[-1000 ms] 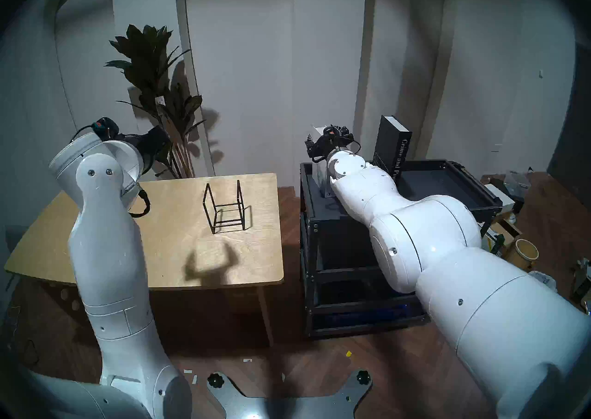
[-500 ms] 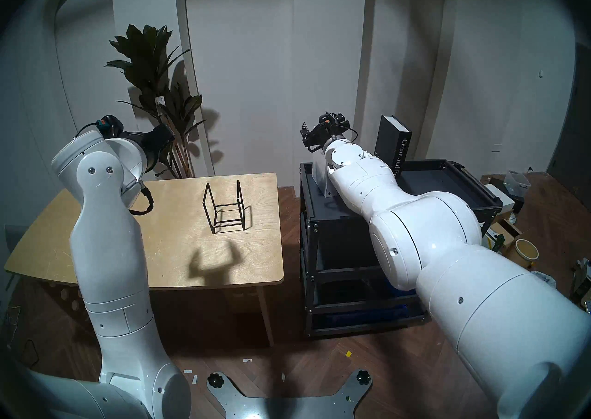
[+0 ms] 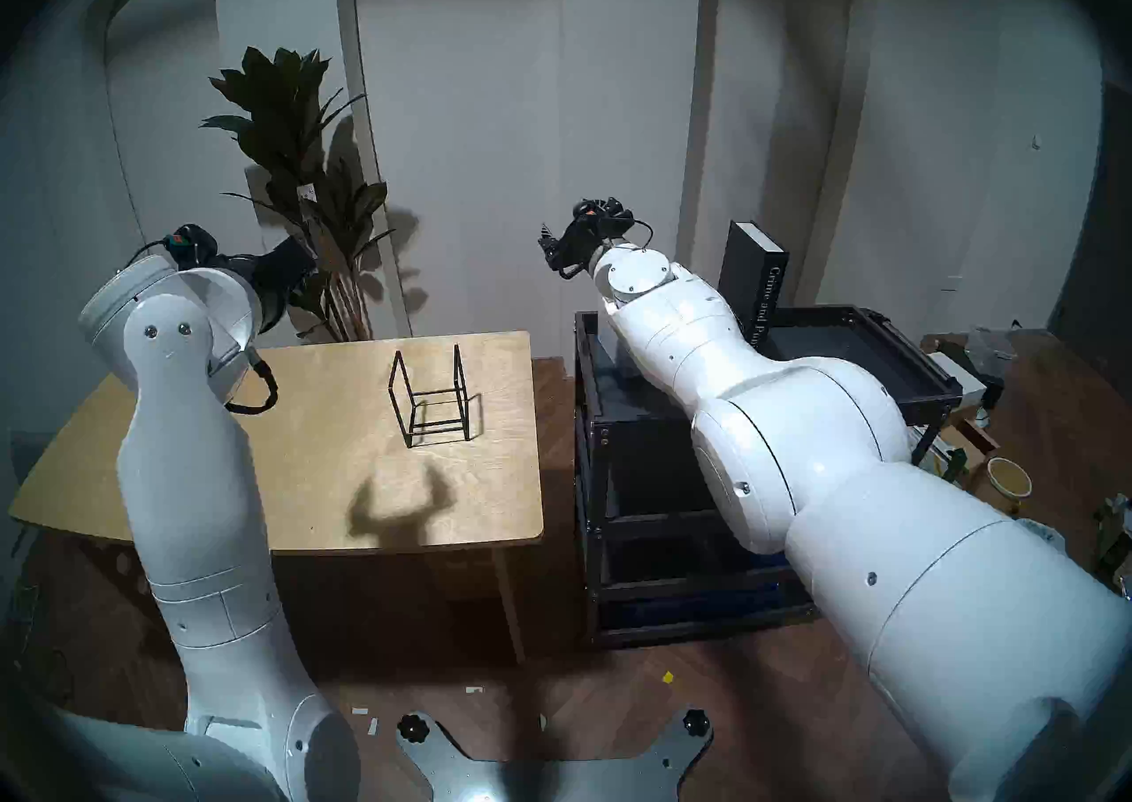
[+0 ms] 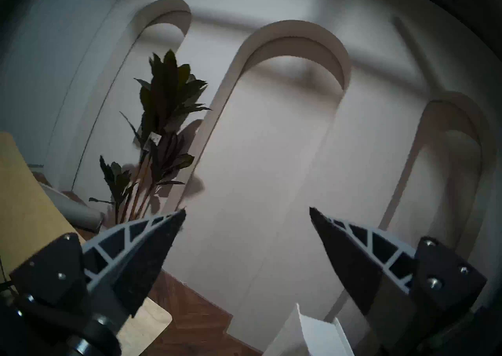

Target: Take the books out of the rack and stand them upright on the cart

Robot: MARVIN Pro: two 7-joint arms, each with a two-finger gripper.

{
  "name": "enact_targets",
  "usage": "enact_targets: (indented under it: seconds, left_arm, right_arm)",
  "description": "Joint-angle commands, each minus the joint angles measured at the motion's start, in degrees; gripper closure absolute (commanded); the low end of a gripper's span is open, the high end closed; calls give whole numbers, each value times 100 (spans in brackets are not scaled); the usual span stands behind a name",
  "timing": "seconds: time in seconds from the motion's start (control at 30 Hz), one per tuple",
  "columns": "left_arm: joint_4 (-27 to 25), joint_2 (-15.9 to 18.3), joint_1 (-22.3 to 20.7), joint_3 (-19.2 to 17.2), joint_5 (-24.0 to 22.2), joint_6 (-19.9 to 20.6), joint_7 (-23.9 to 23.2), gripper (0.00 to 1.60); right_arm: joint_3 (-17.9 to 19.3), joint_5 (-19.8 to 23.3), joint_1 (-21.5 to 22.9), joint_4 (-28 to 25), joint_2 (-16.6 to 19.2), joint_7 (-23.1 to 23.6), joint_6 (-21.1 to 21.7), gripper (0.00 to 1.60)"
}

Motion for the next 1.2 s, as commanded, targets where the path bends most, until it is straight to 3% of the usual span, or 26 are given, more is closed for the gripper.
enact_targets:
  seconds: [0.0,0.1,0.33,0.63,0.93,1.17]
  left_arm:
    - [-113,427,146,43,61,-71,-350,0]
    - [-67,676,229,124,208,-133,-461,0]
    - [397,1119,267,212,515,-430,-742,0]
    - [1142,1689,143,496,1082,-971,-1060,0]
    - [1918,2016,-80,729,1489,-1618,-1368,0]
    - [2466,2160,-184,787,1652,-1958,-1523,0]
  right_arm:
    - [-228,-243,634,-236,-198,191,348,0]
    - [-288,-307,784,-147,-242,225,518,0]
    - [7,-46,865,116,-448,74,877,0]
    - [216,127,762,341,-664,-72,856,0]
    - [288,189,786,420,-700,-111,853,0]
    - [759,636,879,397,-874,-343,907,0]
